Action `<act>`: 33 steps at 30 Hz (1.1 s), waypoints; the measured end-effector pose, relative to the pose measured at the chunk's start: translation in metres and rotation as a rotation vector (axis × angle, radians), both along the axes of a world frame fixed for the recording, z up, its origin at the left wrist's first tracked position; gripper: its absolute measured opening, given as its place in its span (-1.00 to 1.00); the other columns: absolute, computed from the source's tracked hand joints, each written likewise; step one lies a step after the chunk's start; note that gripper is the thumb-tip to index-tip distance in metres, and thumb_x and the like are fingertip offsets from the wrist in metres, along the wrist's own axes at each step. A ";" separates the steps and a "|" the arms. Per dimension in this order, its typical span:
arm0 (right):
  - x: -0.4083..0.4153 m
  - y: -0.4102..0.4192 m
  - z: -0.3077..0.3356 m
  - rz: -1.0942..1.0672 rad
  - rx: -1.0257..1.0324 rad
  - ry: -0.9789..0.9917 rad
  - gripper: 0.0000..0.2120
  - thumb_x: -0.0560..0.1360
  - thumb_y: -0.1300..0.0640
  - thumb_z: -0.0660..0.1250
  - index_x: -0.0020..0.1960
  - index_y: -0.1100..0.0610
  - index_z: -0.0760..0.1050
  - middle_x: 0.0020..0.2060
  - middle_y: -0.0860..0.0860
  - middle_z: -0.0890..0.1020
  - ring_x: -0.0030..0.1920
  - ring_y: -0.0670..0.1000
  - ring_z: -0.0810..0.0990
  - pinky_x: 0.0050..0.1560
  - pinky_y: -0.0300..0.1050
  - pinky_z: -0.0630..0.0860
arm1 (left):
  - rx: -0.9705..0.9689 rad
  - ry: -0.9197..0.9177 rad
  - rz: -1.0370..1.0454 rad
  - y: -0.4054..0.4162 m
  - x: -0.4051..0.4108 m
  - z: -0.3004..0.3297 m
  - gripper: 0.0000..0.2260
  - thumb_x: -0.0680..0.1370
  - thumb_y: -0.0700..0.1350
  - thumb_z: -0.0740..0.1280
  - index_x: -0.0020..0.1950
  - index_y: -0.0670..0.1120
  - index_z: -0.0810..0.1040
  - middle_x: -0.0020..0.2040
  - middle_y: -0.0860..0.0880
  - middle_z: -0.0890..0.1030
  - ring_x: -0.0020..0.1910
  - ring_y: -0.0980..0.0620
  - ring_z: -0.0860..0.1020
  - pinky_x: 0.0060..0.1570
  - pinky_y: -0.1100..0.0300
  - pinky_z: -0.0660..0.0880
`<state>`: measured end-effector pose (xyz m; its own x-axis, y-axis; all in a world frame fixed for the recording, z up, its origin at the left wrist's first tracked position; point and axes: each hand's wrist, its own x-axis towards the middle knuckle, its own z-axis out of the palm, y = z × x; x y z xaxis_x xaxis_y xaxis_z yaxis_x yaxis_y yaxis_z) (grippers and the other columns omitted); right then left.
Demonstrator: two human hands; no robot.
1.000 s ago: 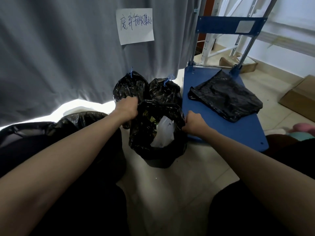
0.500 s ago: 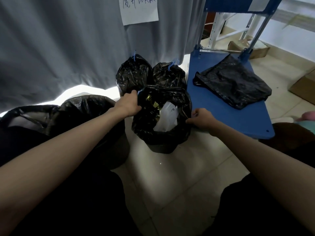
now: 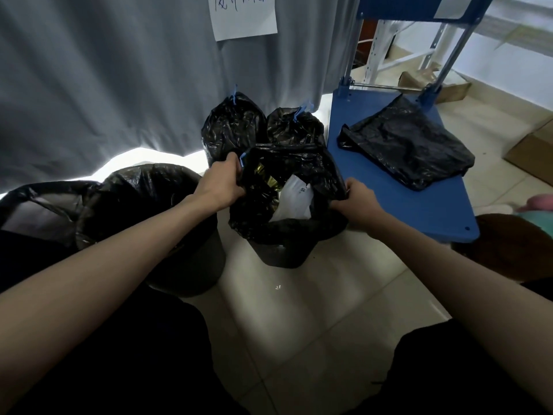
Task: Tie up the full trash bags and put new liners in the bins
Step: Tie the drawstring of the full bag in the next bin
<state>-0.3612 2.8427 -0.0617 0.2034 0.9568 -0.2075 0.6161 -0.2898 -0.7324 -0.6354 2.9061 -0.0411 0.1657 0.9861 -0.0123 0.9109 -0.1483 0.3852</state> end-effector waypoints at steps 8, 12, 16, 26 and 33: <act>0.002 -0.011 0.008 -0.052 0.056 0.035 -0.68 0.46 0.14 0.38 0.03 0.13 0.24 -0.04 0.12 0.50 -0.08 0.07 0.49 -0.04 0.08 0.54 | -0.076 -0.096 0.104 0.004 -0.006 0.003 -0.65 0.38 -0.28 0.45 0.05 -0.10 0.37 -0.06 -0.13 0.55 -0.07 -0.13 0.55 -0.17 0.05 0.47; -0.005 -0.016 0.015 -0.019 0.112 0.121 -0.67 0.49 0.08 0.35 0.07 0.14 0.24 -0.11 0.10 0.46 -0.14 0.04 0.47 -0.17 -0.01 0.47 | -0.191 -0.053 0.064 -0.003 -0.003 0.003 -0.55 0.36 -0.27 0.48 0.10 -0.08 0.32 -0.02 -0.15 0.55 -0.07 -0.14 0.56 -0.14 0.03 0.50; -0.013 -0.023 0.022 0.137 0.223 -0.027 -0.78 0.45 0.31 0.27 -0.04 0.15 0.24 -0.15 0.06 0.37 -0.20 0.03 0.36 -0.24 -0.08 0.32 | -0.107 0.105 -0.017 -0.013 -0.004 0.005 -0.59 0.39 -0.26 0.43 0.11 -0.10 0.28 -0.04 -0.18 0.53 -0.11 -0.17 0.53 -0.19 -0.03 0.49; -0.009 -0.041 0.029 0.253 0.064 -0.721 -0.94 0.55 0.27 0.22 0.00 0.26 0.43 0.10 0.17 0.32 -0.20 0.18 0.45 -0.15 0.09 0.49 | 0.251 0.420 -0.139 -0.030 -0.009 0.010 -0.65 0.49 -0.20 0.34 0.23 -0.15 0.33 0.13 -0.18 0.41 -0.04 -0.23 0.51 -0.24 -0.02 0.37; -0.024 -0.042 0.024 0.442 0.542 -0.854 -0.82 0.53 0.13 0.24 0.01 0.17 0.57 0.28 0.15 0.43 0.18 0.16 0.39 0.00 -0.03 0.35 | 0.347 0.310 -0.681 -0.053 0.020 -0.006 -0.72 0.60 0.15 0.16 -0.03 -0.01 0.54 -0.08 0.04 0.53 -0.08 0.03 0.55 -0.07 0.10 0.45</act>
<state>-0.3849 2.8009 -0.0382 -0.3026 0.9023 0.3072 0.9499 0.3118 0.0199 -0.6152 2.8530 -0.0474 0.7677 0.6273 0.1306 0.6362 -0.7706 -0.0383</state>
